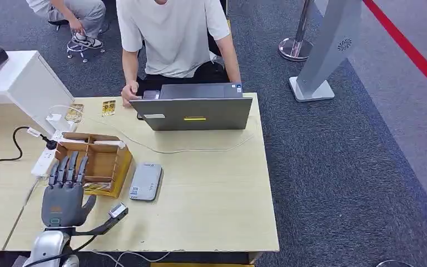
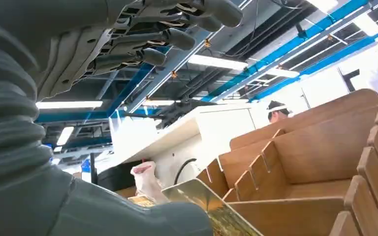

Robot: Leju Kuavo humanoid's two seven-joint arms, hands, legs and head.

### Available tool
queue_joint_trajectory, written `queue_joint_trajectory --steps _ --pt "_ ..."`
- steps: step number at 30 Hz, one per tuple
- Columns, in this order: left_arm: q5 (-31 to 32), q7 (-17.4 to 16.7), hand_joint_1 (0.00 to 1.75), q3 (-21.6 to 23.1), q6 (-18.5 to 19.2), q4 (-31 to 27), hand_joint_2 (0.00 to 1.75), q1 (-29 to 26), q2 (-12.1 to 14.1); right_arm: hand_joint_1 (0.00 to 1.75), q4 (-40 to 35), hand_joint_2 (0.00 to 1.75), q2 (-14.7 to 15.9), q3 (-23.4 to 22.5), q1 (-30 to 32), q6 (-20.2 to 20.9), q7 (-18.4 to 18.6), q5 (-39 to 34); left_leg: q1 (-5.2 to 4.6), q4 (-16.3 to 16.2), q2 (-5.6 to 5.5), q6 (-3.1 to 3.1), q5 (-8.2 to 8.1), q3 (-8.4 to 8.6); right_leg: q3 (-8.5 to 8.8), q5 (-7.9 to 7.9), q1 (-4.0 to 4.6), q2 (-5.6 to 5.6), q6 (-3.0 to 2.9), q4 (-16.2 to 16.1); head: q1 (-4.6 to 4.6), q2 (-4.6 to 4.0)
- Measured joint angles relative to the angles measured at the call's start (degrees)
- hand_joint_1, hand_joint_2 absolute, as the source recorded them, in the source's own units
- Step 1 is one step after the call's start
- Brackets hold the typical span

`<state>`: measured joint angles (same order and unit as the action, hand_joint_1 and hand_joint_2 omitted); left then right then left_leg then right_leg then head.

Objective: Pass the card to the sensor for recognition and then transmit it.

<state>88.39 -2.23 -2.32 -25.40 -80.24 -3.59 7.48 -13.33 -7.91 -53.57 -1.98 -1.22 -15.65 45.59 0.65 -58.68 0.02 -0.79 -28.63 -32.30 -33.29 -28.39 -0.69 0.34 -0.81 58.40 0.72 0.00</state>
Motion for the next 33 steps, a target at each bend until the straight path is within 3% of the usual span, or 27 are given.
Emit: queue_joint_trajectory --steps 14,33 --pt "-0.76 -2.16 0.00 -0.04 2.54 -0.50 1.75 0.86 0.53 0.00 0.00 0.00 -0.02 -0.15 -0.05 0.20 -0.04 1.46 0.00 0.00 -0.01 0.00 0.00 -0.01 0.00 0.00 0.00 -0.01 0.00 0.00 0.00 -0.02" --pt "-1.11 -2.58 0.00 -0.28 2.62 2.14 1.75 2.92 1.57 0.00 0.02 0.00 -0.02 -0.15 -0.30 0.20 -0.07 2.01 0.00 0.00 -0.01 -0.02 0.01 -0.01 0.00 0.00 0.00 -0.01 0.00 0.00 0.00 -0.02"
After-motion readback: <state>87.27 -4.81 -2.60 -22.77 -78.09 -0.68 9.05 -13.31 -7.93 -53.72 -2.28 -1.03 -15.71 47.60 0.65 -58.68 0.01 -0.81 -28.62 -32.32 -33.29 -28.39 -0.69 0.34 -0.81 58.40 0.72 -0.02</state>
